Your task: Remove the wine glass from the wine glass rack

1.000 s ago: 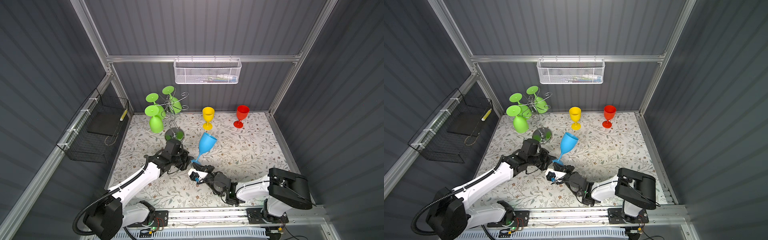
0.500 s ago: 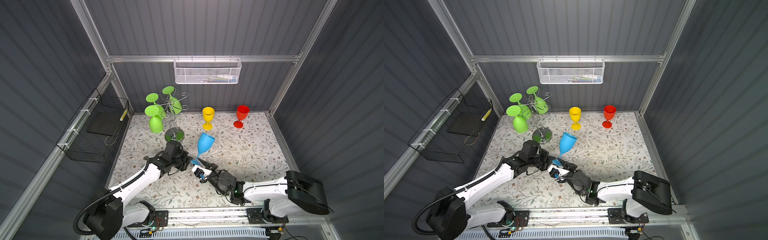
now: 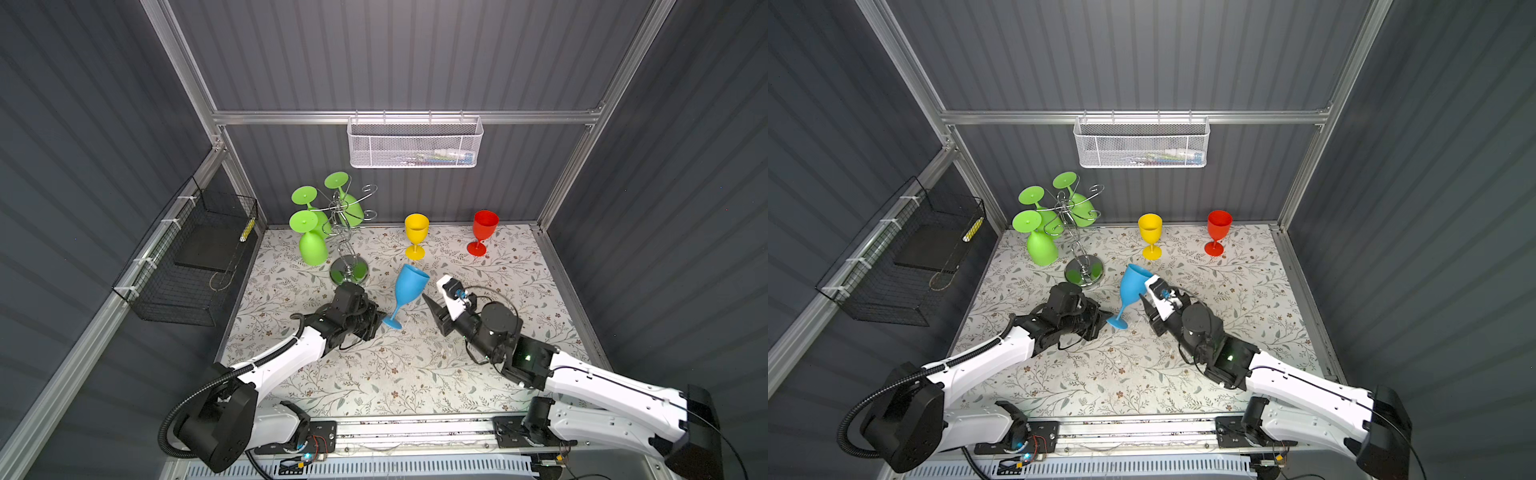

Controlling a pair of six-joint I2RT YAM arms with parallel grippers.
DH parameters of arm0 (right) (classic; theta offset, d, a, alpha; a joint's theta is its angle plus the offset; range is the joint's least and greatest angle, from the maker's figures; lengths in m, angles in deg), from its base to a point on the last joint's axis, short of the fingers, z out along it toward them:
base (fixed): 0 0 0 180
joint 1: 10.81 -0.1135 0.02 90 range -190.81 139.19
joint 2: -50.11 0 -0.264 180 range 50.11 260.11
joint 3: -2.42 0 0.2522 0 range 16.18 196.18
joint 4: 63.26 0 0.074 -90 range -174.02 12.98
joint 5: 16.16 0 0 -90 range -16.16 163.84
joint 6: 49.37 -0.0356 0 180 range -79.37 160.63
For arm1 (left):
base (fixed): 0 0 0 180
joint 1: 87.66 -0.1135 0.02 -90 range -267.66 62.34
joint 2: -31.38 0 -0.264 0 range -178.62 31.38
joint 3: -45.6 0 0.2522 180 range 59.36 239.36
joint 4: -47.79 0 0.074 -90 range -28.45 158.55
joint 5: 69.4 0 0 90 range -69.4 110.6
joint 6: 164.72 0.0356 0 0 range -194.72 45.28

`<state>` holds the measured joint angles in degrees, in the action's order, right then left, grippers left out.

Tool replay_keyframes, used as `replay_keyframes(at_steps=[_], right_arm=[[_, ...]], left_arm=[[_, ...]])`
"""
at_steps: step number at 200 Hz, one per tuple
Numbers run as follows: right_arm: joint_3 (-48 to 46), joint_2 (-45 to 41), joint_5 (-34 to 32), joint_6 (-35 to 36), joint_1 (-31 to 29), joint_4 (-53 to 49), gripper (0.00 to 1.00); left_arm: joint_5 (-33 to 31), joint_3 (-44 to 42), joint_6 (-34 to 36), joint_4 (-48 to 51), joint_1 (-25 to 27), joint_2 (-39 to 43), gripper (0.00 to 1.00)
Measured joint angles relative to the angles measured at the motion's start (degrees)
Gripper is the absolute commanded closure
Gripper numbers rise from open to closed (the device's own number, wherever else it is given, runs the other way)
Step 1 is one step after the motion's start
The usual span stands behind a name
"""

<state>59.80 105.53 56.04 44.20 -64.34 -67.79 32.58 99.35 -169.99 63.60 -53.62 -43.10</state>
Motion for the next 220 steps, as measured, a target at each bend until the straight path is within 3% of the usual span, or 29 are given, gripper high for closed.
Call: replay_keyframes(at_steps=[52,99,150,220], right_arm=[[14.5,3.4,15.1,-13.6,11.4,-20.7,0.52],[23.1,9.7,27.1,-17.6,16.5,-32.1,0.52],[29.4,16.2,32.7,-17.4,16.8,-39.5,0.54],[34.3,22.5,34.8,-15.6,16.8,-43.2,0.58]], left_arm=[[1.7,-2.9,3.6,-10.5,-1.1,-3.9,0.97],[3.4,-6.3,5.6,-21.4,-1.2,-9.6,0.98],[3.5,-6.8,9.5,-28.4,-1.2,-10.4,0.98],[3.3,-6.8,13.6,-31.5,-1.2,-10.4,0.98]])
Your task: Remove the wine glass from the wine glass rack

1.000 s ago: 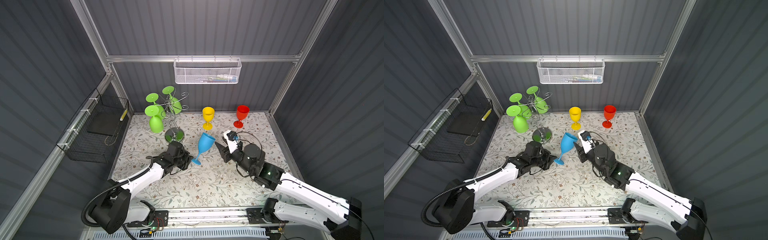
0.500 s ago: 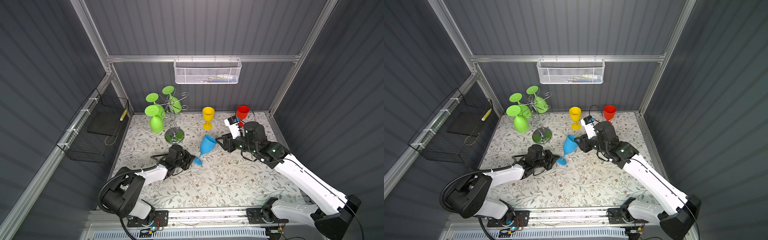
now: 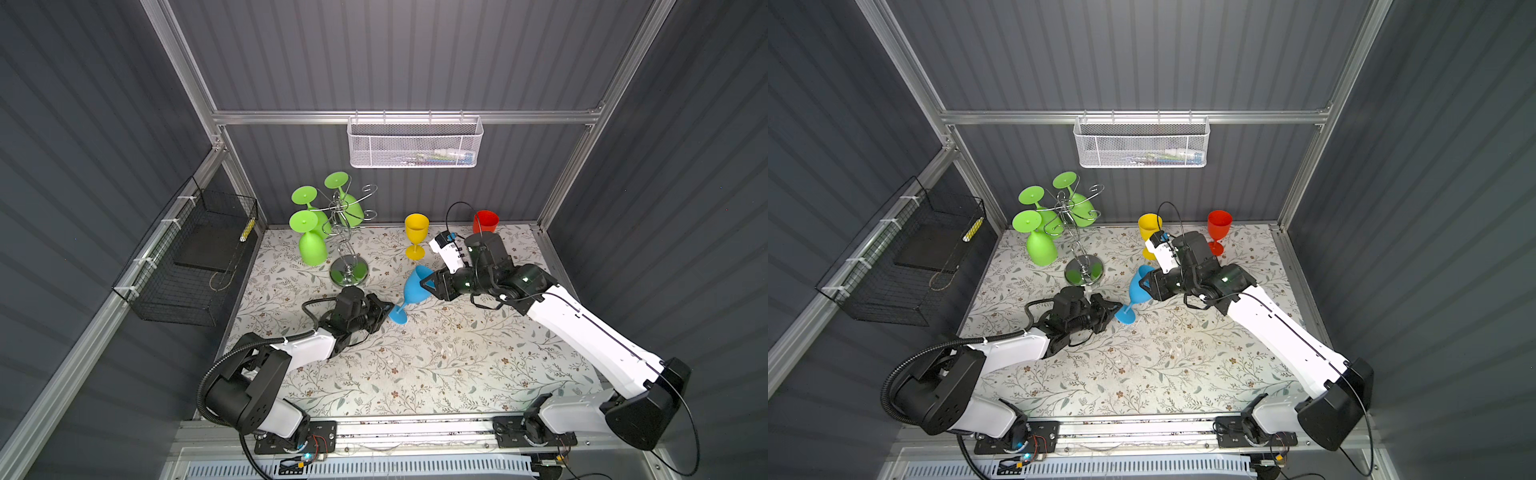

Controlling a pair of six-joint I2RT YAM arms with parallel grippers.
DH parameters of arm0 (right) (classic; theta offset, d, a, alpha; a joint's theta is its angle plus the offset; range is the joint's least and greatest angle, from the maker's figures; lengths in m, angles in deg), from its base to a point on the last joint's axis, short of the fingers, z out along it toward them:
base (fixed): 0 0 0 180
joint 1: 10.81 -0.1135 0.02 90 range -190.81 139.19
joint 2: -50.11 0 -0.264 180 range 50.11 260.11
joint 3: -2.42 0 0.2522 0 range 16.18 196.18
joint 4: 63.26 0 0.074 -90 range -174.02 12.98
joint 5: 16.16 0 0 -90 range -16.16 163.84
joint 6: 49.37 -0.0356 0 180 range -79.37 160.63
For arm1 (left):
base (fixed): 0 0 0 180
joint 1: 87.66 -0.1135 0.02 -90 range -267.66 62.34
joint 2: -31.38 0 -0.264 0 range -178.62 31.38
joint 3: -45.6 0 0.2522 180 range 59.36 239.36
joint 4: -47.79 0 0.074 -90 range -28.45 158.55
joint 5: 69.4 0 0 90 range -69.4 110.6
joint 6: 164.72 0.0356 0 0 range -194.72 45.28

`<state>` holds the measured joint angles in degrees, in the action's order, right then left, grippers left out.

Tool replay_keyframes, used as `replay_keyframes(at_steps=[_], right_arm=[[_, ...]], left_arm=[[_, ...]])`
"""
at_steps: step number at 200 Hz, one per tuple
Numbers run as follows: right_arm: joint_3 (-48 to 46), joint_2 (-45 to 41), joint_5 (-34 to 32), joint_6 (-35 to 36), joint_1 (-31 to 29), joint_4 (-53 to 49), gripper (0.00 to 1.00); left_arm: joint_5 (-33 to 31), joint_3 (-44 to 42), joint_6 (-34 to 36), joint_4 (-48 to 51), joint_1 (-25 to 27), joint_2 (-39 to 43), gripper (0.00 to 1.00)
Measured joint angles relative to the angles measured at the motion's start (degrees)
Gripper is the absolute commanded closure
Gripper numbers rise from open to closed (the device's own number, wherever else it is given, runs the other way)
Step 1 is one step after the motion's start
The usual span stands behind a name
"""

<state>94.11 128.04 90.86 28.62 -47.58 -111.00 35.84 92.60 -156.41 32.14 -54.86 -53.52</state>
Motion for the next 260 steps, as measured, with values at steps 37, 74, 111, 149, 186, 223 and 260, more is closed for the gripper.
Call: replay_keyframes(at_steps=[37,74,111,149,186,223,260], right_arm=[[1.2,1.7,0.6,0.6,0.0,-0.7,0.61],[1.7,3.1,2.2,1.0,-0.1,-0.8,0.64],[1.9,4.4,3.4,1.5,-0.6,-0.8,0.71],[2.9,4.9,3.6,1.9,-1.4,-0.5,0.86],[3.0,5.3,3.6,1.9,-1.4,-0.4,0.89],[4.2,6.3,3.8,2.1,-1.6,-0.6,0.71],[5.2,7.3,3.7,2.0,-2.2,-1.5,0.68]], left_arm=[[-0.2,0.0,1.2,-0.3,-0.2,0.0,0.98],[-0.2,0.0,1.8,-0.3,-0.3,0.2,0.98],[-0.9,-0.4,2.7,-0.1,-0.5,1.6,0.97],[-1.8,-1.0,3.8,0.5,-1.0,3.7,0.95],[-2.5,-1.1,4.4,1.5,-1.0,4.4,0.94],[-3.7,-1.3,4.8,2.4,-1.1,5.4,0.94],[-4.0,-1.8,5.3,2.8,-1.3,7.8,0.94]])
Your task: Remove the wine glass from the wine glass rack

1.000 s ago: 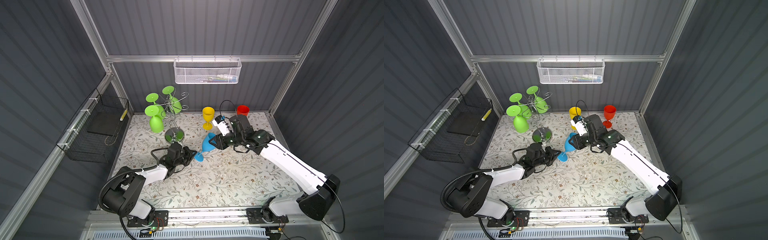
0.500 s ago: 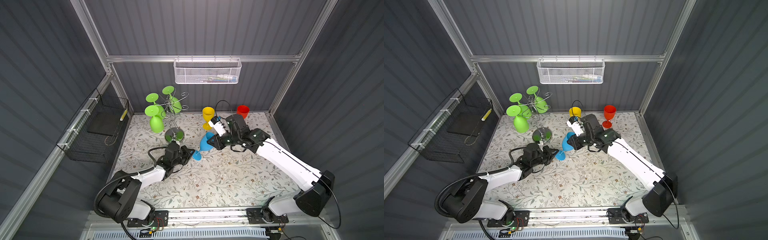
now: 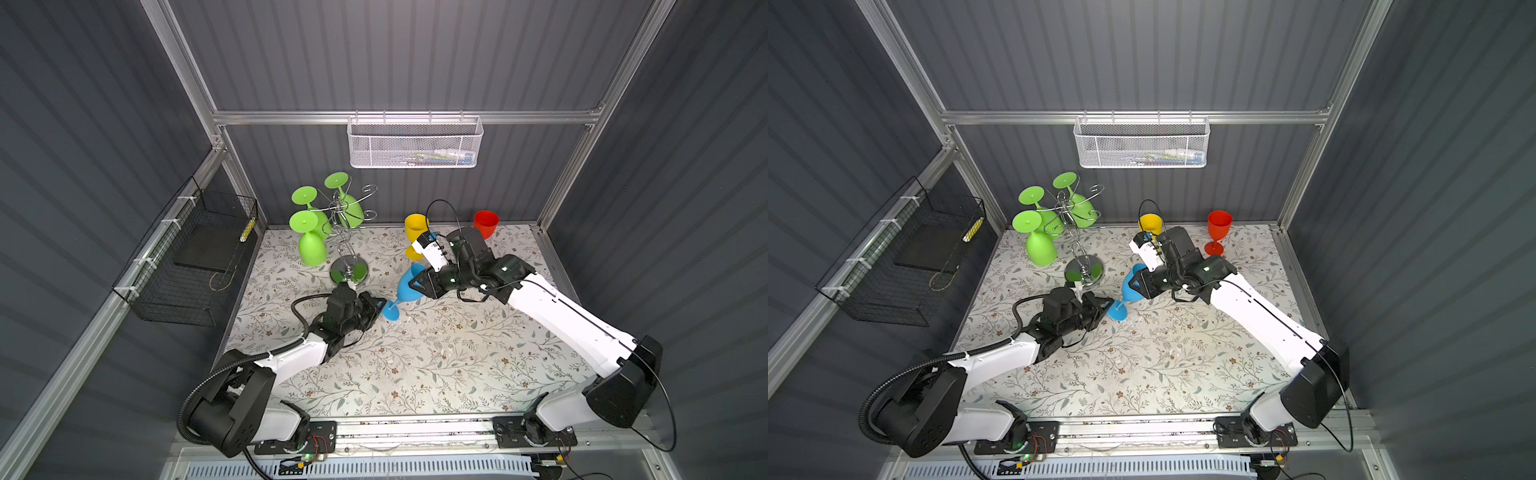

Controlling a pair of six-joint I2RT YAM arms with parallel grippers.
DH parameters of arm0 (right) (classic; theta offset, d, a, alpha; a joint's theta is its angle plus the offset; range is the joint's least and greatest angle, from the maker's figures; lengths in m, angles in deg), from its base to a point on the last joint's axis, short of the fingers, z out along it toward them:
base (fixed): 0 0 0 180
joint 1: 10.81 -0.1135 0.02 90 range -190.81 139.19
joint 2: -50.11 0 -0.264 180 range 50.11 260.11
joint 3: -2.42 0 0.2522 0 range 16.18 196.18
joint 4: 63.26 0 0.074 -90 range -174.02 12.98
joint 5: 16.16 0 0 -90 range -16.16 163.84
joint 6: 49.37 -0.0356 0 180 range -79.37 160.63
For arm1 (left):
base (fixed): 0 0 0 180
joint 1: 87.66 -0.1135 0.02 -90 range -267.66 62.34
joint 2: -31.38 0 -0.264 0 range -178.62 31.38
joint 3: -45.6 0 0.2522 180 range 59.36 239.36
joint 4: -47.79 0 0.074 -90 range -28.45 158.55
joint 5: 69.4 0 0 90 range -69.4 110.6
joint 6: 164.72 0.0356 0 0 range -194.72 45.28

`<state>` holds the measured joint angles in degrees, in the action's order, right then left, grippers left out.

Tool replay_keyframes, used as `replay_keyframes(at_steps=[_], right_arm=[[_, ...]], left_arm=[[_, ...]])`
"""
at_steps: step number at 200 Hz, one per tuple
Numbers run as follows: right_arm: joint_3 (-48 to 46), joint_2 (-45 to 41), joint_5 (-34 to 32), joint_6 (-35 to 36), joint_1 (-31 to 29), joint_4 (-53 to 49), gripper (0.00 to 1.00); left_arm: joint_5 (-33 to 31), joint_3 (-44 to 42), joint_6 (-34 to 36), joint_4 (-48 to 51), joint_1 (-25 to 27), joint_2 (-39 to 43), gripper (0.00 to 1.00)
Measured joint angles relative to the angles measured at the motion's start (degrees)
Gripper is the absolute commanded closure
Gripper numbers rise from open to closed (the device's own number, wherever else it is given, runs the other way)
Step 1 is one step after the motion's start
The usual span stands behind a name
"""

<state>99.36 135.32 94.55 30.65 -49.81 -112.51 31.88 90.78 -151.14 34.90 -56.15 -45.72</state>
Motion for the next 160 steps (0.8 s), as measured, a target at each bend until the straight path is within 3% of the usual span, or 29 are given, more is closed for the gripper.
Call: replay_keyframes(at_steps=[49,80,115,127,160], right_arm=[[0.5,0.3,-1.4,0.1,-0.1,-1.3,0.69],[0.5,0.3,-0.4,0.3,-0.1,-1.5,0.79],[1.2,0.6,1.7,0.9,-0.4,-1.9,0.98],[1.5,0.6,2.8,0.5,-0.7,-2.1,1.0],[2.4,1.6,1.8,0.7,-0.9,-3.0,1.0]], left_arm=[[0.0,0.0,0.4,0.0,0.0,1.2,0.94],[0.0,0.0,0.8,0.0,0.0,1.2,0.94],[0.0,0.0,1.3,0.2,0.0,1.4,0.9],[-0.2,0.0,1.5,0.4,0.0,1.5,0.85],[-0.8,0.0,2.1,1.1,0.0,2.7,0.54]])
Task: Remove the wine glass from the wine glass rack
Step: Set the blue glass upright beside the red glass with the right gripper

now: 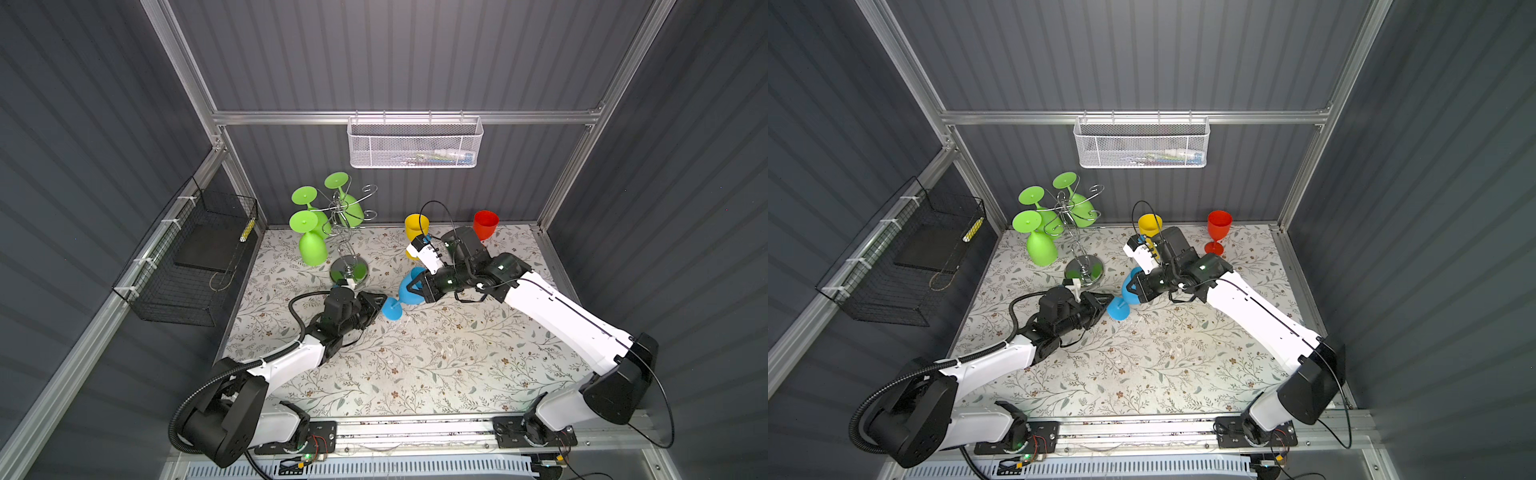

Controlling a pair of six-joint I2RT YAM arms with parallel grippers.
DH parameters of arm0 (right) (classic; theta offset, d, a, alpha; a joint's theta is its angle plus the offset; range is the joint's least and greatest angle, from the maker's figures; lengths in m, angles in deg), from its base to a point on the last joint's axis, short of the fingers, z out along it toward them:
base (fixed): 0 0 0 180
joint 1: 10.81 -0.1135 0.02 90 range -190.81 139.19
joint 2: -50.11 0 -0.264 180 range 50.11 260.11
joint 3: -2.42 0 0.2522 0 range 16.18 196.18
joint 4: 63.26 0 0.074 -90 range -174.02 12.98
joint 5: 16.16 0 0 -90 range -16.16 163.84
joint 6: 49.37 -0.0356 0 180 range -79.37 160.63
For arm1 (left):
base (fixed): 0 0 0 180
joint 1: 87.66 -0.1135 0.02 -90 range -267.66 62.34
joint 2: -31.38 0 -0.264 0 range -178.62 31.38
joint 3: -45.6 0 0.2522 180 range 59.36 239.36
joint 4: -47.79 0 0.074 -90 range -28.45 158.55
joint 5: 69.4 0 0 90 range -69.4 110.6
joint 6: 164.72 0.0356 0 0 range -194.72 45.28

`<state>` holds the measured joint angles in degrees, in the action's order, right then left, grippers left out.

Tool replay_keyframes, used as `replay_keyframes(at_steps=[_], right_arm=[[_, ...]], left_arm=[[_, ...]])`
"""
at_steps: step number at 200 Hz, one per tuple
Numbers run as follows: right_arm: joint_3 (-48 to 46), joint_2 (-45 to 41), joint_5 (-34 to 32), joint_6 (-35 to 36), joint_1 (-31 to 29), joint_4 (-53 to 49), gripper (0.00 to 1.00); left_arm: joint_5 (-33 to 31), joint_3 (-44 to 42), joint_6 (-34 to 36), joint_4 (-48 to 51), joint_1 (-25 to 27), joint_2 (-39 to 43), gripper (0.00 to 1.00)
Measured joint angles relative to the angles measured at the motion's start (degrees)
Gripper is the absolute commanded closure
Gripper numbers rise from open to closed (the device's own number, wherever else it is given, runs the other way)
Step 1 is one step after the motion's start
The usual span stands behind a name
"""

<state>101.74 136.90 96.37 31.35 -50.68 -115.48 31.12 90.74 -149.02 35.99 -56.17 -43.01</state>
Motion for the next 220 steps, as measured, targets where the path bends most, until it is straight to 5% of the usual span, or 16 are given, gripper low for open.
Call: replay_keyframes(at_steps=[40,95,220], right_arm=[[1.4,2.0,-5.2,0.6,0.4,-2.4,1.0],[6.4,7.2,-13.0,1.7,5.1,-5.2,1.0],[32.4,29.8,-22.9,9.9,18.4,-8.4,1.0]], left_arm=[[-0.9,0.0,1.9,2.4,-0.1,2.1,0.2],[-2.8,0.1,6.1,8.8,-0.1,6.2,0.01],[-7.3,2.3,19.4,23.4,-0.1,12.6,0.0]])
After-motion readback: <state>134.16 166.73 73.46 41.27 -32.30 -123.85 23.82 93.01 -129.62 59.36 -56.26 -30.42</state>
